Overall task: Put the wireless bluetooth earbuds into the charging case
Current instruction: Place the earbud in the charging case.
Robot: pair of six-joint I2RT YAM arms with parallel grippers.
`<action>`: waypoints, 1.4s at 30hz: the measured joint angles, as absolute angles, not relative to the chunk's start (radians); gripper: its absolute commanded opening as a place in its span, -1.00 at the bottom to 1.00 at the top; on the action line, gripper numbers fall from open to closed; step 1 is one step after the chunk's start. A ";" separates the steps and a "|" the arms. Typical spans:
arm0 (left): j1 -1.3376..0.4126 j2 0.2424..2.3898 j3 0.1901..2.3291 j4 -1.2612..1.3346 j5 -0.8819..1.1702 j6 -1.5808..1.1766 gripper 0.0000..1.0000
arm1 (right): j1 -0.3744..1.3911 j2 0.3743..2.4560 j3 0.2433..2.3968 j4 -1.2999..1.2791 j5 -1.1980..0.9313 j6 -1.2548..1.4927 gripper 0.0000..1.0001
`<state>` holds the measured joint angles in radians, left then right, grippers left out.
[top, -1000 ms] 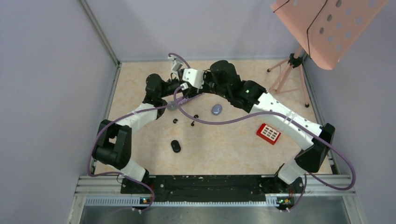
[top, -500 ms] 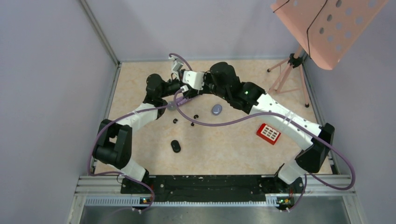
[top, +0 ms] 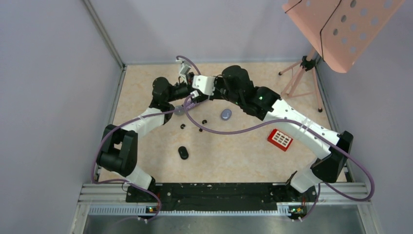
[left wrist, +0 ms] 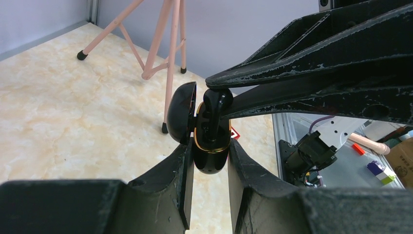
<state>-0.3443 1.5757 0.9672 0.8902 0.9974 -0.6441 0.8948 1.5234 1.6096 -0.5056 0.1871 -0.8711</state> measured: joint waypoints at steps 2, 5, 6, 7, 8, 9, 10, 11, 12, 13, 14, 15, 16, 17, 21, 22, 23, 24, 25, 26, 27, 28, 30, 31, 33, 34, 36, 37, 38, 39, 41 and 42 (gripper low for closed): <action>-0.344 1.576 0.967 0.890 0.999 -0.644 -1.00 | 0.895 1.523 1.610 -0.509 0.183 -0.871 -1.00; -0.344 1.576 0.967 0.890 1.003 -0.644 -1.00 | 0.895 1.523 1.610 -0.510 0.178 -0.871 -1.00; -0.344 1.576 0.967 0.889 1.004 -0.644 -1.00 | 0.895 1.523 1.610 -0.510 0.175 -0.871 -1.00; -0.344 1.576 0.967 0.889 1.005 -0.644 -1.00 | 0.895 1.523 1.610 -0.510 0.172 -0.871 -1.00; -0.344 1.576 0.967 0.889 1.006 -0.644 -1.00 | 0.895 1.523 1.610 -0.510 0.170 -0.871 -1.00; -0.344 1.576 0.967 0.889 1.006 -0.644 -1.00 | 0.895 1.523 1.610 -0.510 0.168 -0.872 -1.00; -0.344 1.576 0.967 0.889 1.007 -0.643 -1.00 | 0.895 1.523 1.610 -0.510 0.165 -0.872 -1.00; -0.345 1.576 0.967 0.889 1.007 -0.641 -1.00 | 0.895 1.523 1.610 -0.510 0.162 -0.873 -1.00; -0.345 1.576 0.967 0.889 1.008 -0.640 -1.00 | 0.895 1.523 1.610 -0.510 0.159 -0.877 -1.00; -0.345 1.576 0.967 0.889 1.010 -0.637 -1.00 | 0.895 1.523 1.610 -0.512 0.157 -0.880 -1.00; -0.345 1.576 0.967 0.889 1.011 -0.636 -1.00 | 0.895 1.523 1.610 -0.513 0.155 -0.884 -1.00; -0.345 1.576 0.967 0.889 1.013 -0.634 -1.00 | 0.895 1.523 1.610 -0.515 0.154 -0.887 -1.00; -0.345 1.576 0.967 0.888 1.015 -0.633 -1.00 | 0.895 1.523 1.610 -0.517 0.153 -0.891 -1.00; -0.345 1.576 0.967 0.888 1.016 -0.632 -1.00 | 0.895 1.523 1.610 -0.517 0.152 -0.892 -1.00; -0.345 1.576 0.967 0.888 1.018 -0.626 -1.00 | 0.895 1.523 1.610 -0.520 0.153 -0.897 -1.00; -0.345 1.576 0.967 0.888 1.021 -0.625 -1.00 | 0.895 1.523 1.610 -0.521 0.153 -0.898 -1.00; -0.345 1.576 0.967 0.888 1.024 -0.625 -1.00 | 0.895 1.523 1.610 -0.522 0.154 -0.898 -1.00; -0.345 1.576 0.967 0.888 1.026 -0.625 -1.00 | 0.895 1.523 1.610 -0.524 0.155 -0.898 -1.00; -0.345 1.576 0.967 0.888 1.029 -0.625 -1.00 | 0.895 1.523 1.610 -0.525 0.156 -0.898 -1.00; -0.345 1.576 0.967 0.888 1.031 -0.625 -1.00 | 0.895 1.523 1.610 -0.527 0.159 -0.898 -1.00; -0.345 1.576 0.967 0.888 1.032 -0.625 -1.00 | 0.895 1.523 1.610 -0.531 0.162 -0.898 -1.00; -0.345 1.576 0.967 0.890 1.030 -0.625 -1.00 | 0.895 1.522 1.610 -0.540 0.163 -0.897 -1.00; -0.345 1.576 0.967 0.893 1.032 -0.625 -1.00 | 0.895 1.522 1.610 -0.554 0.160 -0.897 -1.00; -0.347 1.576 0.967 0.893 1.032 -0.625 -1.00 | 0.895 1.520 1.610 -0.560 0.160 -0.897 -1.00; -0.349 1.576 0.967 0.892 1.032 -0.625 -1.00 | 0.895 1.519 1.609 -0.566 0.160 -0.897 -1.00; -0.350 1.576 0.967 0.892 1.032 -0.625 -1.00 | 0.895 1.519 1.610 -0.566 0.159 -0.897 -1.00; -0.350 1.576 0.967 0.892 1.032 -0.625 -1.00 | 0.895 1.519 1.610 -0.566 0.159 -0.897 -1.00; -0.350 1.576 0.967 0.892 1.032 -0.625 -1.00 | 0.895 1.519 1.609 -0.566 0.158 -0.897 -0.98; -0.350 1.576 0.967 0.892 1.032 -0.625 -1.00 | 0.895 1.519 1.609 -0.566 0.157 -0.897 -0.91; -0.350 1.576 0.967 0.892 1.034 -0.625 -1.00 | 0.895 1.519 1.610 -0.566 0.155 -0.898 -0.84; -0.349 1.576 0.967 0.892 1.041 -0.620 -1.00 | 0.895 1.519 1.610 -0.570 0.147 -0.898 -0.66; -0.349 1.576 0.967 0.892 1.047 -0.615 -1.00 | 0.894 1.519 1.610 -0.576 0.140 -0.900 -0.58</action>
